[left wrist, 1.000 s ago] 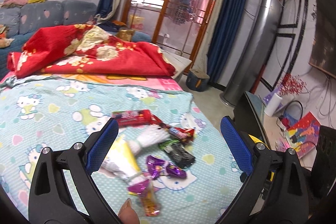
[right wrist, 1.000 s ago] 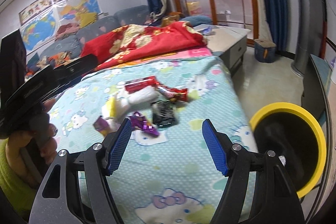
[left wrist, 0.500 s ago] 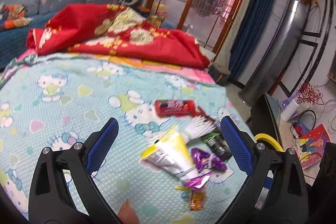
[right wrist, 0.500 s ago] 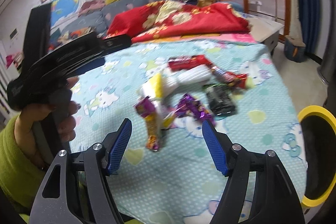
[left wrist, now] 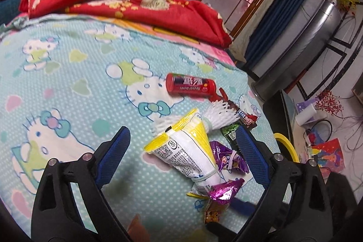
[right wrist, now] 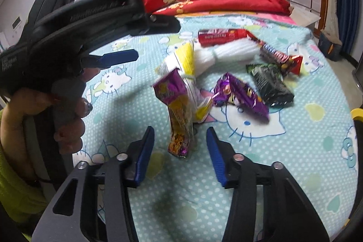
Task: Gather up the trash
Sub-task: 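Grasp the purple snack wrapper with the right tool while the left tool grasps the yellow chip bag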
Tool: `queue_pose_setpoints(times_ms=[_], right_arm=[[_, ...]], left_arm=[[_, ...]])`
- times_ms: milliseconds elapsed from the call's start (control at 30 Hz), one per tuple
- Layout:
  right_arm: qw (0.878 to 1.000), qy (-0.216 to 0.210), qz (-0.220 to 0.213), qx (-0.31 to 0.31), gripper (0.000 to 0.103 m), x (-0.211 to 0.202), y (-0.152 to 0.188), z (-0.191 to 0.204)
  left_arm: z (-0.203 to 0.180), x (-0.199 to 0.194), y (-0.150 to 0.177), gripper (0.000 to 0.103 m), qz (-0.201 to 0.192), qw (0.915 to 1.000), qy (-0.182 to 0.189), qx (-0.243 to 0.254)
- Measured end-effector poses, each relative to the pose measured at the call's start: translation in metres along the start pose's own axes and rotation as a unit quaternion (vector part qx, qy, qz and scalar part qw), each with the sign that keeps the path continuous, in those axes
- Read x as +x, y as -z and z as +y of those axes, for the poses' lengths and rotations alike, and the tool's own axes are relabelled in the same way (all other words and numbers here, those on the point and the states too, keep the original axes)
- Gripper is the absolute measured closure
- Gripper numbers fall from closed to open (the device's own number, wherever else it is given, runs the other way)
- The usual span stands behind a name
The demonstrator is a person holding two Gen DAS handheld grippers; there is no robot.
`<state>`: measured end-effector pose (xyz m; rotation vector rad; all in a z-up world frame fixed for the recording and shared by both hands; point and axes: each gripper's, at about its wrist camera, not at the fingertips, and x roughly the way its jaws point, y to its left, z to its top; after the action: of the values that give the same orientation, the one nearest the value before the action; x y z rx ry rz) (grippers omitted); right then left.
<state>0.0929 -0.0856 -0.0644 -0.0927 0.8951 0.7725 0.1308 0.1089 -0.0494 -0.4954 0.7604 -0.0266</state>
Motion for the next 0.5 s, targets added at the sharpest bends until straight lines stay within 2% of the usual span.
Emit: queue_pose_setpoints(times_ms=[67, 167, 333, 500], right_arm=[[1.0, -0.005, 0.006, 0.008, 0.072, 0.004, 0.002, -0.003], [1.0, -0.006, 0.009, 0.011, 0.08, 0.006, 0.004, -0.007], [1.0, -0.009, 0.006, 0.012, 0.084, 0.004, 0.006, -0.008], [1.0, -0.011, 0.003, 0.012, 0.087, -0.003, 0.012, -0.007]], left_arm=[[-0.001, 0.005, 0.0, 0.019, 0.008, 0.9999, 0.001, -0.006], [-0.002, 0.013, 0.001, 0.019, 0.017, 0.9998, -0.003, -0.01], [-0.001, 0.025, 0.004, 0.025, 0.034, 0.9992, -0.016, -0.014], [0.005, 0.035, 0.009, 0.038, 0.054, 0.9981, -0.021, -0.024]])
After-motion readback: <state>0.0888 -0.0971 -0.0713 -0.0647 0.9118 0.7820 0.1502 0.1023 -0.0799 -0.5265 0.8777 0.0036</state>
